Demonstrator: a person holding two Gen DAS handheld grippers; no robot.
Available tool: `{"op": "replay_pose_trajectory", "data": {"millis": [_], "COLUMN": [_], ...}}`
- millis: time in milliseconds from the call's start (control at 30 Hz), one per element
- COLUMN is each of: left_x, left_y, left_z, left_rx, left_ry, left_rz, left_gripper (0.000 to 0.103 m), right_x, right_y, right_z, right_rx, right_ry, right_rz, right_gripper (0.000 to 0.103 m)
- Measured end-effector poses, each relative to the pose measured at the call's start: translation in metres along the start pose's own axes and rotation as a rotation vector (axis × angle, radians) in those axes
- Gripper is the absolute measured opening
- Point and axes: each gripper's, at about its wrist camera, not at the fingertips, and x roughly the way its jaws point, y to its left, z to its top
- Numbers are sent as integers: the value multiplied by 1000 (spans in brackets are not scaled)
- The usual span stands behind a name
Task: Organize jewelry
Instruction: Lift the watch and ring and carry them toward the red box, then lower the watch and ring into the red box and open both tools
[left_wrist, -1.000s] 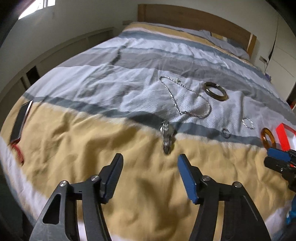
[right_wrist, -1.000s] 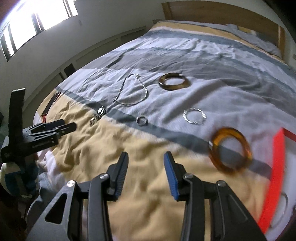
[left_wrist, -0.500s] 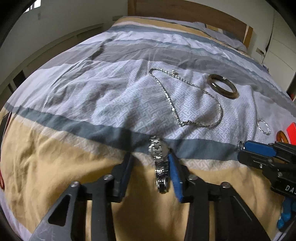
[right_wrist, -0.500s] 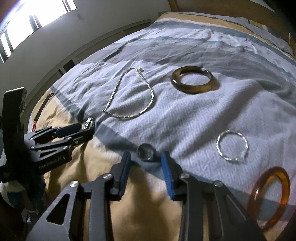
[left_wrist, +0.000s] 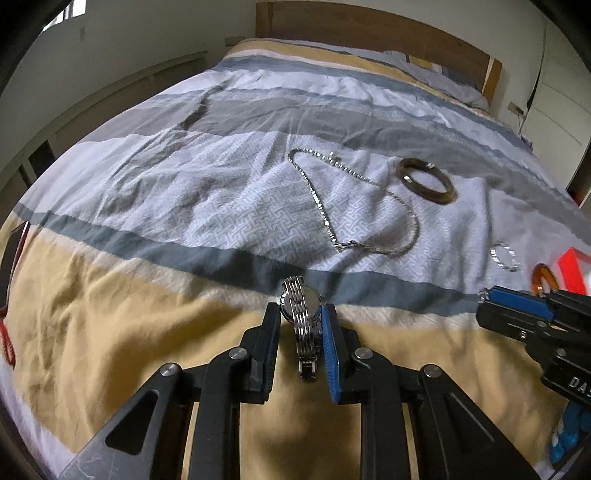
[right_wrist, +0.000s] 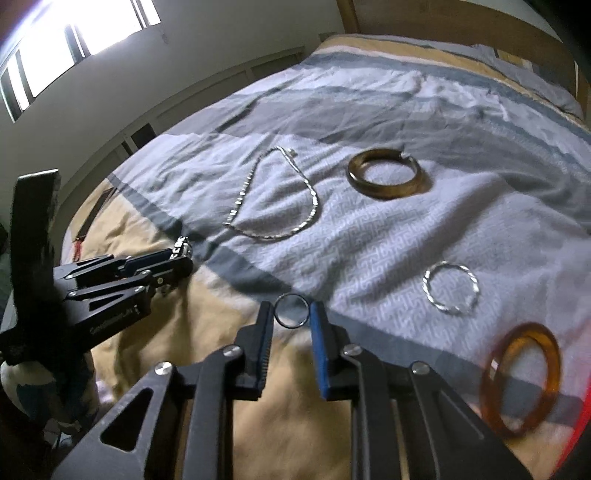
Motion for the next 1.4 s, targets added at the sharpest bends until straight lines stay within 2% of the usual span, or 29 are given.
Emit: {"op": "replay_pose_trajectory", "data": {"millis": [233,500,900,1167,1400], "left_x": [-63,-137,-223,-246,-240], "left_y": [-16,-42,-91,-128,-182], "left_z": [-11,-34,-71,-76,-62], "left_rx": [27,64,150,213,296], "left_ry": [-58,-137,-238,-264,-252], "left_rz": [-20,-62,-124,-163,-215], "left_gripper": [22,22,22,22,22], "right_x": [-70,-160,-254,-297,-320], "right_y": [19,38,42,22,-28], "right_z": [-19,-59,-123,-145,-160], "right_rx": [-8,-7,67,113,195], "right_ry": [-57,-125,-228,-292,-316], "right_rz": [-25,-85,-180,-228,-282], "right_gripper": [19,19,19,19,19]}}
